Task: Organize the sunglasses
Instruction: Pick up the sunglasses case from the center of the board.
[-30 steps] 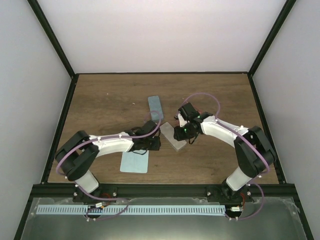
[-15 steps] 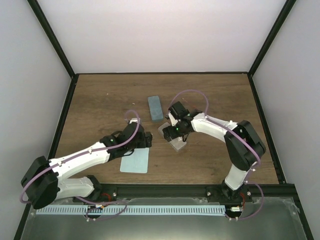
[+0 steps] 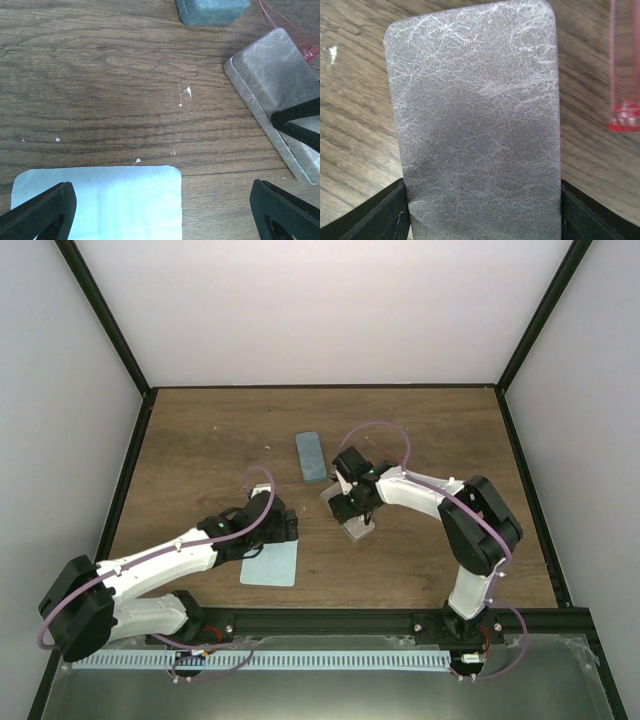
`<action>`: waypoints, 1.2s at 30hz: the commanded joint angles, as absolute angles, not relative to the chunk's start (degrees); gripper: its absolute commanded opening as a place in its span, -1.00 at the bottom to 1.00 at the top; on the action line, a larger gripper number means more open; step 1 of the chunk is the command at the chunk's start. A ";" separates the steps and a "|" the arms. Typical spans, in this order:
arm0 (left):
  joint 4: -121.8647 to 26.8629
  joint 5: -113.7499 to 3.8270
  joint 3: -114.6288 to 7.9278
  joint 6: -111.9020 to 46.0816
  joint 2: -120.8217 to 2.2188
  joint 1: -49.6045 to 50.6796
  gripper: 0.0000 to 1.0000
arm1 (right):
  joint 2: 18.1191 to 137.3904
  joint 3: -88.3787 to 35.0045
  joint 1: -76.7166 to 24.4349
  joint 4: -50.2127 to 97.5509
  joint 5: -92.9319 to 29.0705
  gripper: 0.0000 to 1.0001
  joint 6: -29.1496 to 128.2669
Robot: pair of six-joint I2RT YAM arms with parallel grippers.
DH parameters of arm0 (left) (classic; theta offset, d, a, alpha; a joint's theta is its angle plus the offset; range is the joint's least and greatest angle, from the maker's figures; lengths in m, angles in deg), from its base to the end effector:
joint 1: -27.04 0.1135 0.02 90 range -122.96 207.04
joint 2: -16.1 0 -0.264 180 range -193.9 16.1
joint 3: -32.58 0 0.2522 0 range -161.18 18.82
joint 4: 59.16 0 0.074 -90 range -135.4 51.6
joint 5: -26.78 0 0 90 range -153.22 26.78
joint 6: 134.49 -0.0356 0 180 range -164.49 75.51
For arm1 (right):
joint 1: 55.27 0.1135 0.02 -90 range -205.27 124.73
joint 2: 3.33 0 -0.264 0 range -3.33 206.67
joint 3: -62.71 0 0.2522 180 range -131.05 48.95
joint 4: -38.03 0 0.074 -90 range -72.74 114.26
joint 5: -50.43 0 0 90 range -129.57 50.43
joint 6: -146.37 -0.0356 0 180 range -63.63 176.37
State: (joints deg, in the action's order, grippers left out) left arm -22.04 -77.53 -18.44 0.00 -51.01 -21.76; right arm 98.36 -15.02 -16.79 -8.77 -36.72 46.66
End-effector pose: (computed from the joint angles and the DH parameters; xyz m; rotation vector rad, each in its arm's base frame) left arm 0.1546 -0.1632 0.1999 -0.0103 2.5003 -0.3888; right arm 0.2651 0.2130 0.1662 -0.7181 2.7515 0.2613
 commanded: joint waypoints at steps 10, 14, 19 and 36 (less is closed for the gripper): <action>-22.94 -77.25 -23.60 -3.05 -57.92 -21.60 0.94 | 87.91 -15.58 -21.93 -14.49 -44.23 0.13 38.64; -23.16 -76.83 -26.50 -6.54 -61.18 -21.58 0.95 | 86.89 -13.92 -28.37 -15.31 -44.59 0.14 37.99; -22.49 -76.32 -30.14 -9.84 -64.73 -21.43 0.95 | 87.20 -13.68 -36.41 -16.13 -45.01 0.14 39.46; -21.87 -65.82 -32.37 -14.43 -60.71 -3.42 0.95 | 85.22 -10.64 -48.15 -13.50 -41.79 0.13 41.81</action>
